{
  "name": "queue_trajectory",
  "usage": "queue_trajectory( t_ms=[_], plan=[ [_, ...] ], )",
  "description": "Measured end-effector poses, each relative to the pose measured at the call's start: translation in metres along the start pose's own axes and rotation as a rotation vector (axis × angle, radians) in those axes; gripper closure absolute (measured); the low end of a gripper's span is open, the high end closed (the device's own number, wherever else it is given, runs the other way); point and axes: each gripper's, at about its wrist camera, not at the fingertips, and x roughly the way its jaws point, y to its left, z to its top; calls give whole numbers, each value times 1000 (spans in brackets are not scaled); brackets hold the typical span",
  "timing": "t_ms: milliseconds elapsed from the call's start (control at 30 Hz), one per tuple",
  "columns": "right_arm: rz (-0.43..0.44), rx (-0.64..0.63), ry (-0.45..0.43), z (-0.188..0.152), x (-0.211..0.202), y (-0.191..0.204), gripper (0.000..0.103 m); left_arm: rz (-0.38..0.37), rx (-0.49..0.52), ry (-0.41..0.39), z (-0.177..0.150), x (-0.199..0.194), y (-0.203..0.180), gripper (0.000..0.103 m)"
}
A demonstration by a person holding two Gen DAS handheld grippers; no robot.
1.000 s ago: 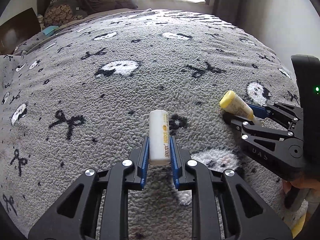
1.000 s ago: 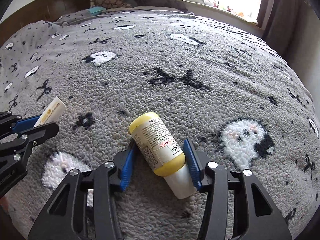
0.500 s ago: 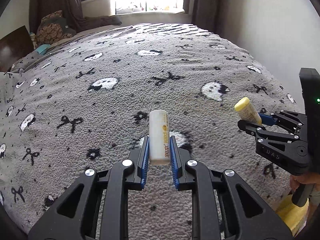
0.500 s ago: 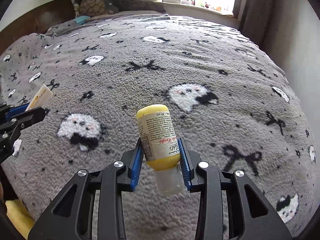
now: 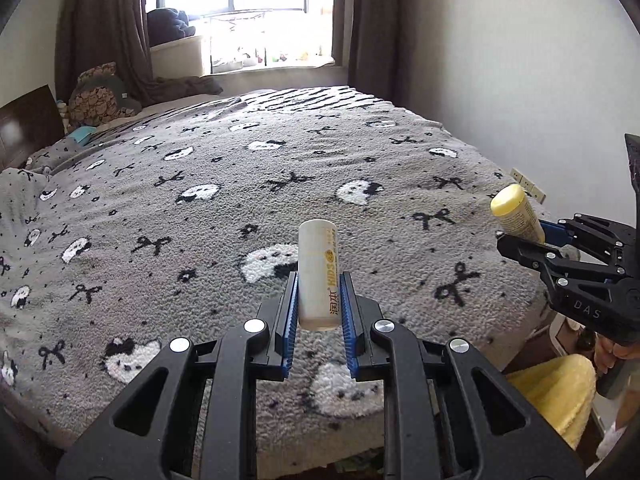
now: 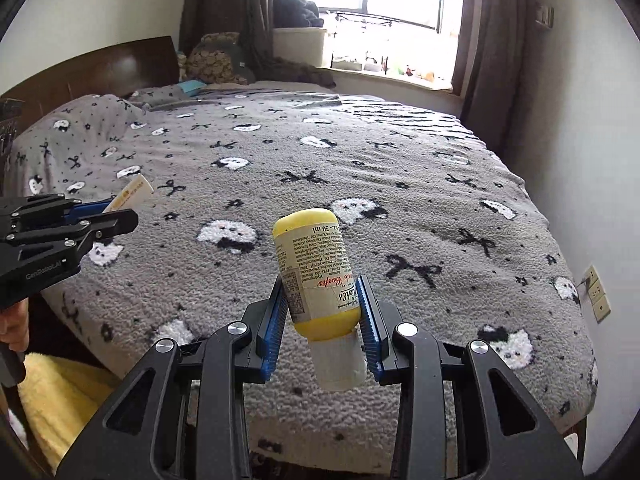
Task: Collect trash
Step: 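Lower the tube and yellow bottle below the bed edge and release into the bin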
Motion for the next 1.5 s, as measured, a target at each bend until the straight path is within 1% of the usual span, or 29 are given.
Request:
queue_trajectory(
  t_ms=[133, 233, 333, 433, 500, 567, 633, 767, 833, 933, 1033, 1267, 1400, 1500],
  plan=[
    [36, 11, -8, -28, -20, 5, 68, -13, -6, -32, -28, -31, -10, 85],
    [62, 14, 9, -54, -28, 13, 68, -15, -2, -38, -53, -46, -17, 85],
    [100, 28, 38, -80, -33, 20, 68, -41, 9, -23, -78, -55, -25, 85],
    [110, 37, 75, -103, -33, 28, 68, -55, 15, 3, -105, -56, -34, 85],
    [116, 48, 105, -118, -30, 32, 68, -67, 8, 34, -124, -53, -37, 85],
    [127, 64, 136, -130, -25, 35, 68, -87, -6, 76, -142, -46, -39, 85],
    [136, 81, 171, -142, -18, 38, 68, -89, -20, 117, -160, -36, -40, 85],
    [163, 123, 257, -169, 1, 41, 68, -105, -48, 226, -196, -8, -39, 85],
    [173, 131, 299, -181, 12, 43, 68, -103, -61, 276, -213, 6, -37, 85],
    [191, 140, 363, -198, 29, 46, 68, -77, -73, 344, -236, 26, -35, 85],
    [197, 146, 413, -212, 44, 50, 68, -78, -75, 403, -254, 45, -34, 85],
    [209, 150, 527, -234, 76, 59, 68, -126, -71, 541, -284, 85, -37, 85],
    [226, 151, 577, -242, 90, 64, 68, -161, -69, 600, -294, 102, -39, 85],
    [224, 156, 599, -247, 98, 63, 68, -185, -71, 635, -301, 111, -41, 85]
  ],
)
